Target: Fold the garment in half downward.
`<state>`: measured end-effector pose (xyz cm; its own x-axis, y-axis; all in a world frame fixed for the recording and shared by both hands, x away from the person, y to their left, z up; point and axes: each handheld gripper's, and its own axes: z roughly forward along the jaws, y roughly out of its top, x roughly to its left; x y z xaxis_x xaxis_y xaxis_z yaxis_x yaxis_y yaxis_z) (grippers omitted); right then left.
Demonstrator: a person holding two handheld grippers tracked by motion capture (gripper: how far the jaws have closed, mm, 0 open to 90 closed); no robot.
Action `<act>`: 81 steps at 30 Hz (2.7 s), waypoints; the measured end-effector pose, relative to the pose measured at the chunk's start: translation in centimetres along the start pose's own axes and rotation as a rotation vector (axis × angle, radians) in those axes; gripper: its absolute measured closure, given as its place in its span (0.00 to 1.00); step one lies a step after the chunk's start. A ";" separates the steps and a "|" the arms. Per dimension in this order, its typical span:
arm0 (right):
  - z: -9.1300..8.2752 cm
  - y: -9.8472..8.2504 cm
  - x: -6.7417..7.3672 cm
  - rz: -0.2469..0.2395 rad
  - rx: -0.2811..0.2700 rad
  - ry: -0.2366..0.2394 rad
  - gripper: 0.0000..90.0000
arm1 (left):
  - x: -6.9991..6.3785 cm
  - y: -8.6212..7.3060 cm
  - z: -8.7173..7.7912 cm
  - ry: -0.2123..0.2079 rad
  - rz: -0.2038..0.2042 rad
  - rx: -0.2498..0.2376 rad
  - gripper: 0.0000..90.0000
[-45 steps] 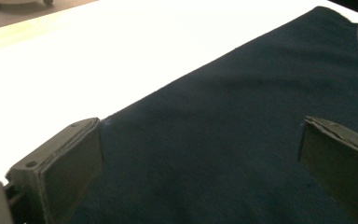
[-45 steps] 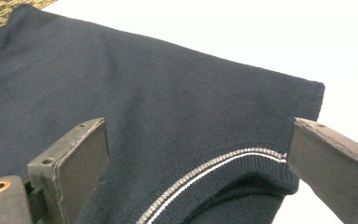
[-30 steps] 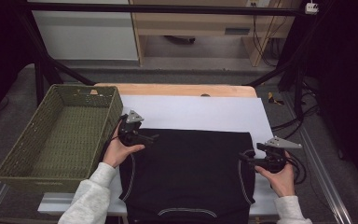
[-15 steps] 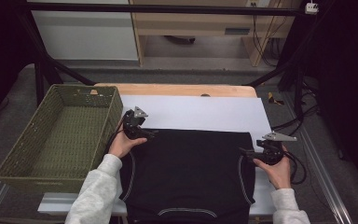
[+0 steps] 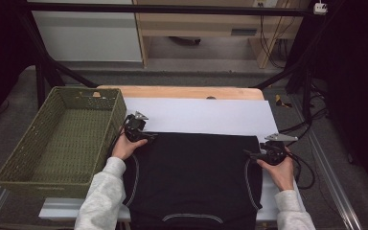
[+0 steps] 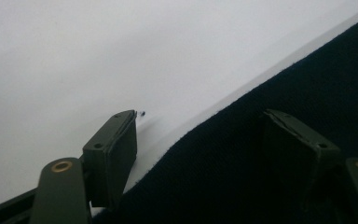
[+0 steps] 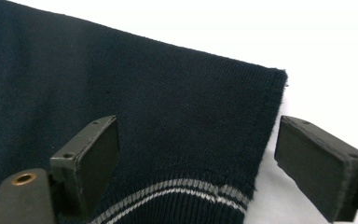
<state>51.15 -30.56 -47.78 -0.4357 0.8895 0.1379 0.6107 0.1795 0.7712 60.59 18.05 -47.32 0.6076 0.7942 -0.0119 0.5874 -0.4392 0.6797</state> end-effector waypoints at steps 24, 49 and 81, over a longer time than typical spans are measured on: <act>1.1 0.8 -0.5 0.036 0.091 -0.012 0.78 | -1.7 0.2 -1.2 -0.048 0.079 0.049 0.92; 2.0 4.8 -1.4 -0.004 0.072 -0.155 0.92 | -0.9 3.9 -1.0 0.068 -0.003 -0.058 0.95; -4.2 0.6 1.7 0.029 -0.073 -0.007 0.16 | -7.0 -4.5 -9.9 -0.119 0.003 -0.267 0.10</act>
<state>48.02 -30.66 -44.48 -0.4138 0.8969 0.1564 0.5729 0.1231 0.8103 48.40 18.65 -42.98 0.6765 0.7315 -0.0848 0.4336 -0.3026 0.8487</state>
